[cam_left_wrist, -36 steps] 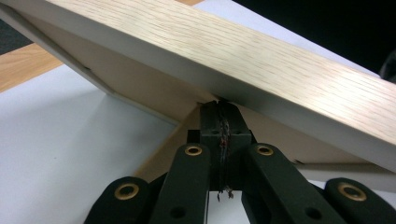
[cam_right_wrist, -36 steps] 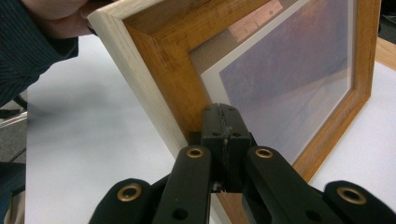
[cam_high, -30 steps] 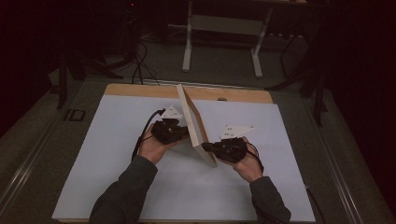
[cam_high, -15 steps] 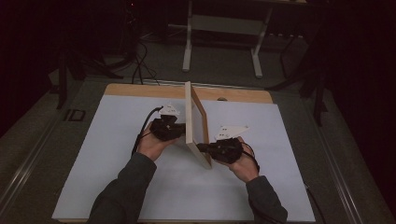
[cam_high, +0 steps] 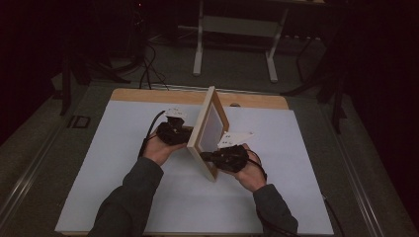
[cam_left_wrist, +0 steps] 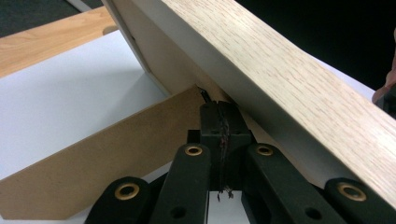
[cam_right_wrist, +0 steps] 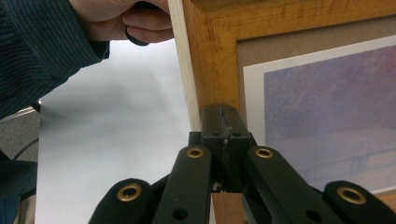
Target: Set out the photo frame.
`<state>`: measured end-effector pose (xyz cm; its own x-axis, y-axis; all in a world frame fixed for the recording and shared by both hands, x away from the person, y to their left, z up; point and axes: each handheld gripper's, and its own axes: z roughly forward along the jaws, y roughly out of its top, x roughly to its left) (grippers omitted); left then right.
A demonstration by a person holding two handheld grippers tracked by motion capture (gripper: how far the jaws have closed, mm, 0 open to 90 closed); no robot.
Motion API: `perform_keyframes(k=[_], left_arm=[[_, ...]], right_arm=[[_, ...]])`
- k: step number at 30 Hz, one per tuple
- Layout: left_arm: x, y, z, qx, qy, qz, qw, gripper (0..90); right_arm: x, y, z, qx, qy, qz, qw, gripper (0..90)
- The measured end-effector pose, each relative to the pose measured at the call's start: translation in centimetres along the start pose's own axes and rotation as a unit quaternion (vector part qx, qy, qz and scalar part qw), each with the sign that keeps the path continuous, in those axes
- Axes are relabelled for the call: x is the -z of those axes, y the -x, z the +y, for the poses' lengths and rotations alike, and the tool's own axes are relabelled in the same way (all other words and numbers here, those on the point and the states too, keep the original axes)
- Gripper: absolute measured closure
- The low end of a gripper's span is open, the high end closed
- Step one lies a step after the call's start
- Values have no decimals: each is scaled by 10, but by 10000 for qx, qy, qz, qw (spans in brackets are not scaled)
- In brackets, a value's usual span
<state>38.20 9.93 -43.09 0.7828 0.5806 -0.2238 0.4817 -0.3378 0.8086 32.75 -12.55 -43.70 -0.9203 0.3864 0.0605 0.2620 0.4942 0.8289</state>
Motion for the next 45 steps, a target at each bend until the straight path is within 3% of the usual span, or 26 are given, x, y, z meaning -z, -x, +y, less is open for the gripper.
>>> perform_keyframes(k=[7, 12, 16, 21, 28, 30, 33, 34, 38, 43, 45], left_arm=[[4, -7, 0, 95, -58, 5, 9999, 900], [14, -6, -2, 206, 25, 376, 9991, 809], [33, -1, -1, 292, 299, 685, 9968, 717], [51, 7, 5, 398, 648, 959, 9925, 608], [61, 22, 9, 503, 875, 1139, 9884, 499], [63, 27, 9, 528, 885, 1203, 9874, 471], [61, 35, 8, 558, 835, 1175, 9880, 429], [59, 38, 7, 560, 808, 1166, 9883, 374], [53, 46, 4, 606, 756, 1240, 9875, 304], [41, 61, -6, 477, 588, 1469, 9862, 324], [37, 63, -9, 464, 554, 1435, 9870, 377]], right_arm=[[-8, -3, 6, 37, -24, -59, 10000, 900], [-10, -3, 7, 88, -81, -175, 9998, 900], [-7, 2, 2, 42, -123, -289, 9995, 872], [3, 12, -6, -189, -94, -491, 9986, 810], [16, 23, -14, -372, -70, -696, 9969, 715], [19, 26, -17, -419, -65, -737, 9964, 698], [23, 29, -20, -506, -67, -785, 9956, 686], [26, 32, -23, -544, -66, -831, 9950, 674], [29, 35, -26, -599, -62, -875, 9943, 656], [35, 38, -29, -658, -68, -924, 9935, 647], [37, 40, -30, -680, -63, -950, 9931, 645]])
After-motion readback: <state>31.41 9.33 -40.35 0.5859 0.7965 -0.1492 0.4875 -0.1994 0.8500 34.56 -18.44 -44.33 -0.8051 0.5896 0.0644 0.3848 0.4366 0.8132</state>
